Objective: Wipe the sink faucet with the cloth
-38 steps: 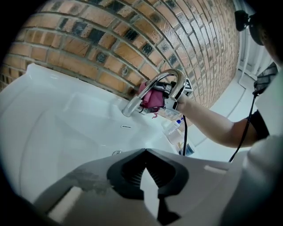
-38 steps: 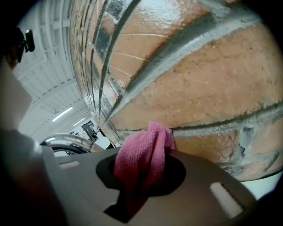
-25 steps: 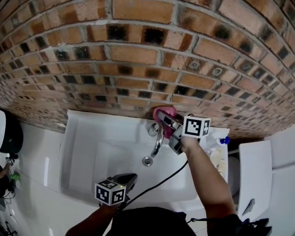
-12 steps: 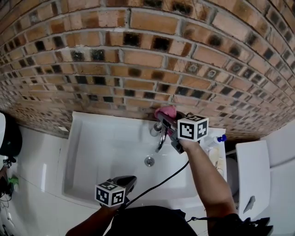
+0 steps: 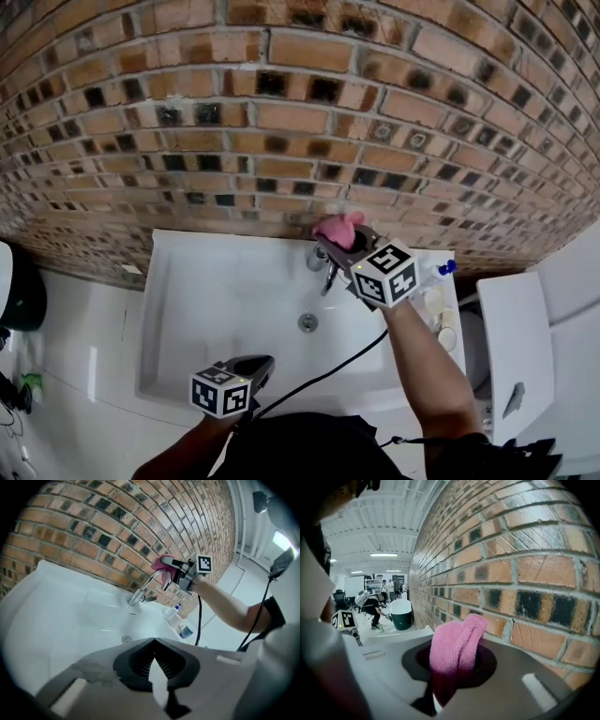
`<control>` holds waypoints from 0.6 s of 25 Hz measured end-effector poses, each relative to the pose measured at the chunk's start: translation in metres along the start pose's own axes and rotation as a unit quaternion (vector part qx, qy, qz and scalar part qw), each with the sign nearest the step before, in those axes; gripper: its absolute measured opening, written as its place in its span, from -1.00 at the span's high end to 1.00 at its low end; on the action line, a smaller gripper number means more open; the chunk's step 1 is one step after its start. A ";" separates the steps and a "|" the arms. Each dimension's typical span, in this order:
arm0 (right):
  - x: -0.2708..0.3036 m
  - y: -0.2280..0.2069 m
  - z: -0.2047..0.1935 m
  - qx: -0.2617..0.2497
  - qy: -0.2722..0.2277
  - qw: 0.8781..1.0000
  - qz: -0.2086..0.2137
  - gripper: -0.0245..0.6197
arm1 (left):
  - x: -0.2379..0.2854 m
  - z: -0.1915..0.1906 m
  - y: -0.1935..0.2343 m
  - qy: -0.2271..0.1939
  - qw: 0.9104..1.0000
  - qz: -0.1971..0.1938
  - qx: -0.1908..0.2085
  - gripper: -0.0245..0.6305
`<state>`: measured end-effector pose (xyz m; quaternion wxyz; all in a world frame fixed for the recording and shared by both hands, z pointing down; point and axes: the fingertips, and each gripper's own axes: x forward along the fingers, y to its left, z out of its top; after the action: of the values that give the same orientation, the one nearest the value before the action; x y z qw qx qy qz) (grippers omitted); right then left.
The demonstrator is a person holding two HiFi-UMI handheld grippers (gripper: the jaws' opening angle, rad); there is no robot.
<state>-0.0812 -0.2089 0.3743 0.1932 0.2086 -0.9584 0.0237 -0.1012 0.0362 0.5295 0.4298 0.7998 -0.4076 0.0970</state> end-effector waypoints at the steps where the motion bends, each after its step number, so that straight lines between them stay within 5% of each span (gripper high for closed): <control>1: -0.002 0.005 0.000 -0.015 -0.002 1.000 -0.002 0.71 | -0.002 -0.001 0.000 -0.001 1.000 0.000 0.003 0.91; 11: -0.015 0.052 -0.013 -0.159 0.009 0.986 -0.043 0.71 | -0.019 -0.025 -0.004 0.010 1.000 -0.003 0.008 0.91; 15: -0.017 0.061 -0.017 -0.167 0.001 0.984 -0.069 0.71 | -0.028 -0.030 -0.004 0.013 1.000 -0.001 0.013 0.91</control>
<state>-0.0857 -0.1442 0.3861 0.2271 0.2387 -0.9321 -0.1502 -0.1103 0.0763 0.5309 0.4248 0.8043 -0.4002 0.1119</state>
